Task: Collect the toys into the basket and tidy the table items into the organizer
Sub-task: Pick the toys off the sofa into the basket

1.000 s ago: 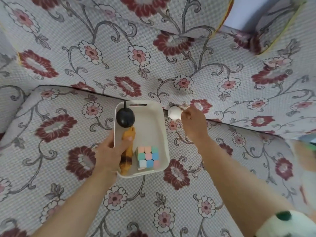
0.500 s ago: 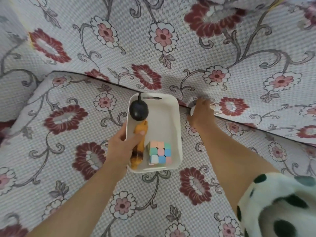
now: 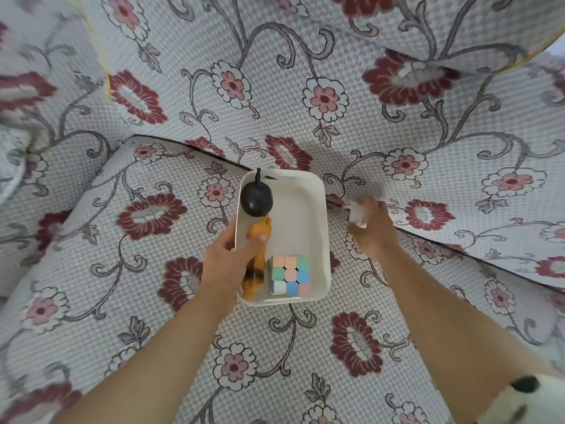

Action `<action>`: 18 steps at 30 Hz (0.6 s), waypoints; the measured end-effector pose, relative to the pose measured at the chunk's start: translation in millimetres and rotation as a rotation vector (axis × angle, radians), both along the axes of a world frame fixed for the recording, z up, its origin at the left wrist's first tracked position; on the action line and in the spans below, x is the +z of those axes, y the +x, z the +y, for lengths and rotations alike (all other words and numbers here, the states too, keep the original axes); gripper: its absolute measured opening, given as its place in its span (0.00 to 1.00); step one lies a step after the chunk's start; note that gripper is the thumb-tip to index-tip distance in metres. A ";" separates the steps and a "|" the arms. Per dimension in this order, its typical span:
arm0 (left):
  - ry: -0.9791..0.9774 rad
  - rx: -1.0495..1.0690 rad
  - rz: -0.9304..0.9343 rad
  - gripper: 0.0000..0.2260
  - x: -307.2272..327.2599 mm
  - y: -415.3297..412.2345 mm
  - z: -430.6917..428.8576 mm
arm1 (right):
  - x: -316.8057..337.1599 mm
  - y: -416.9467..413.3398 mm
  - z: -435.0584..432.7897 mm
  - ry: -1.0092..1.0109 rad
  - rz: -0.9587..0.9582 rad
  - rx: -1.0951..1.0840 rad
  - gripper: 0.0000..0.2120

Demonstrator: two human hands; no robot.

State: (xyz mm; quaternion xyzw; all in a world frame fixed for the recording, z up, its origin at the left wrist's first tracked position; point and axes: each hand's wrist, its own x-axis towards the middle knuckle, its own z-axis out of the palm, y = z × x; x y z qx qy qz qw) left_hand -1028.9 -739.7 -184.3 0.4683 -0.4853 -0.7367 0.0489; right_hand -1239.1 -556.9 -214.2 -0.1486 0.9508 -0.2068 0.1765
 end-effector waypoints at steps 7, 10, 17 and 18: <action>-0.023 0.038 0.034 0.18 29.2 20.1 -24.2 | 94.6 16.7 -53.2 -0.972 -0.731 -0.593 0.12; -0.005 0.084 0.064 0.17 40.6 38.7 -36.2 | 137.6 35.3 -69.8 -1.196 -0.978 -0.418 0.14; -0.037 0.170 0.101 0.16 60.2 92.5 -63.8 | 196.2 110.6 -135.3 -0.562 -0.519 0.266 0.28; -0.039 0.183 0.100 0.16 62.8 103.7 -68.0 | 199.7 124.1 -146.9 -0.479 -0.426 0.348 0.28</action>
